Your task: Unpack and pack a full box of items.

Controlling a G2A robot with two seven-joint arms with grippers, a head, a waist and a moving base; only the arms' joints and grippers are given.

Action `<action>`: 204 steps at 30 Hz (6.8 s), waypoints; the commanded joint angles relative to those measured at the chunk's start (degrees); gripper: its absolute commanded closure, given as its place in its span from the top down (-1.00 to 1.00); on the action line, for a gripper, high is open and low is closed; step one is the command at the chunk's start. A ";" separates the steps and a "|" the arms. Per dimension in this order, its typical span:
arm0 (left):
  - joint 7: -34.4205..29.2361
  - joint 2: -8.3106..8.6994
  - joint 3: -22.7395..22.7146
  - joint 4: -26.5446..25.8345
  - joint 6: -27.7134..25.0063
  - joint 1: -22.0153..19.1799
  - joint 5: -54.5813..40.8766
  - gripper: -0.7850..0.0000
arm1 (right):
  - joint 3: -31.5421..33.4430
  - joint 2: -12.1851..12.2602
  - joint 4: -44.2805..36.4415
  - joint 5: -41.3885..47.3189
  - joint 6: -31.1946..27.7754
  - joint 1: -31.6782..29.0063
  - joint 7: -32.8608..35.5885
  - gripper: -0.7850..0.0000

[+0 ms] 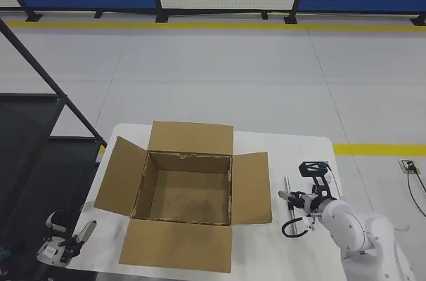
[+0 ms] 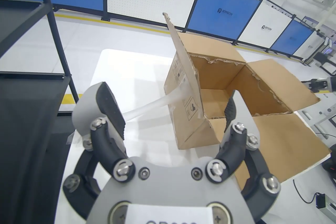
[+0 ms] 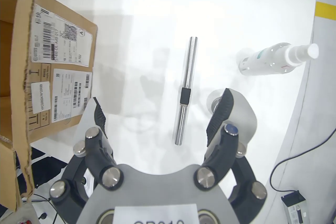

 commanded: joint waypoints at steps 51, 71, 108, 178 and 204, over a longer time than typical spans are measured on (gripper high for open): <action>-5.83 0.26 -0.16 -1.92 -6.08 -0.72 -6.05 1.00 | -9.45 -0.11 28.19 -2.57 -0.24 13.17 2.21 -0.40; -5.20 0.17 -0.25 -1.74 -5.84 -0.53 -5.56 1.00 | -10.86 -0.33 32.62 -0.65 -0.56 15.50 1.83 -1.00; -2.16 -0.22 -1.44 -1.72 -7.57 1.14 -8.74 1.00 | -31.54 -3.76 8.00 4.69 -2.48 26.37 -17.95 -1.00; -5.19 -0.53 -0.70 -2.11 -10.83 0.93 -8.24 1.00 | -43.22 -19.94 41.34 13.39 -18.45 40.61 -11.85 -0.17; -5.70 -0.53 0.47 -1.62 -9.67 -0.42 -8.81 1.00 | 13.57 -7.07 -2.36 -0.51 -8.35 -1.96 -2.81 1.00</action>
